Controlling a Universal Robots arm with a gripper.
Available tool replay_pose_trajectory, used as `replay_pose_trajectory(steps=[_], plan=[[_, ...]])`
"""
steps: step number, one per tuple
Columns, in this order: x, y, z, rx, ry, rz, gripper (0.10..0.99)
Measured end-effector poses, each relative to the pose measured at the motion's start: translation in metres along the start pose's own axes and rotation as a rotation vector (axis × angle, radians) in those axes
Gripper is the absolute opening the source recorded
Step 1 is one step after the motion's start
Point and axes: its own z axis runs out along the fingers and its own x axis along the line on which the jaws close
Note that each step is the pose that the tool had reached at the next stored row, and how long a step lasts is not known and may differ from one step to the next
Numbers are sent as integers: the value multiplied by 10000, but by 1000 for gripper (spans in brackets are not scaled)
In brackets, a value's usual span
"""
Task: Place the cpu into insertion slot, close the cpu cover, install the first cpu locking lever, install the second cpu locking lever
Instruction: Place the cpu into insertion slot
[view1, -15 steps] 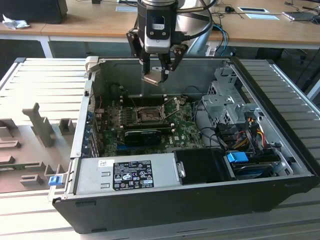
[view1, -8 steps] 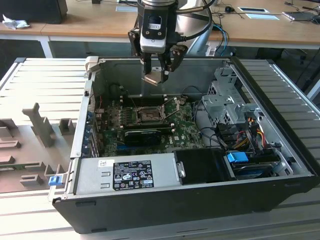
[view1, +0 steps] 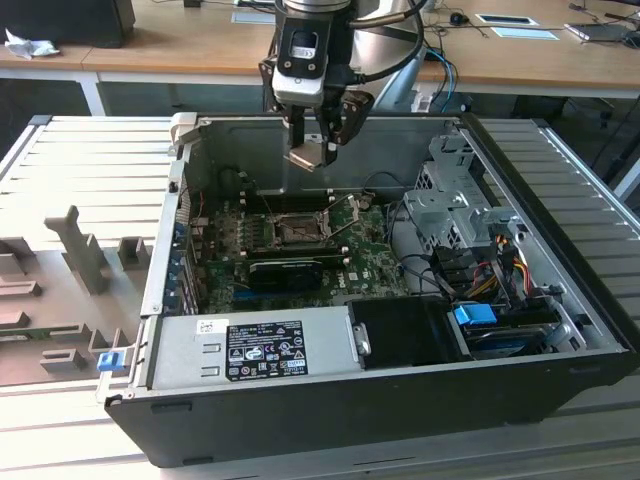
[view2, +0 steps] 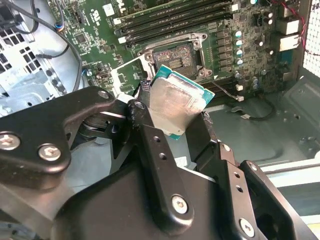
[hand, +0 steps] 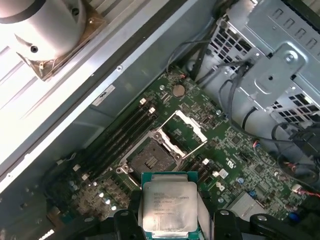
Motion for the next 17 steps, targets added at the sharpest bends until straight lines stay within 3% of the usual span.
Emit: replay_pose_trajectory(steps=[17], plan=[[0, 0, 0, -35, -163, 1811, 525]])
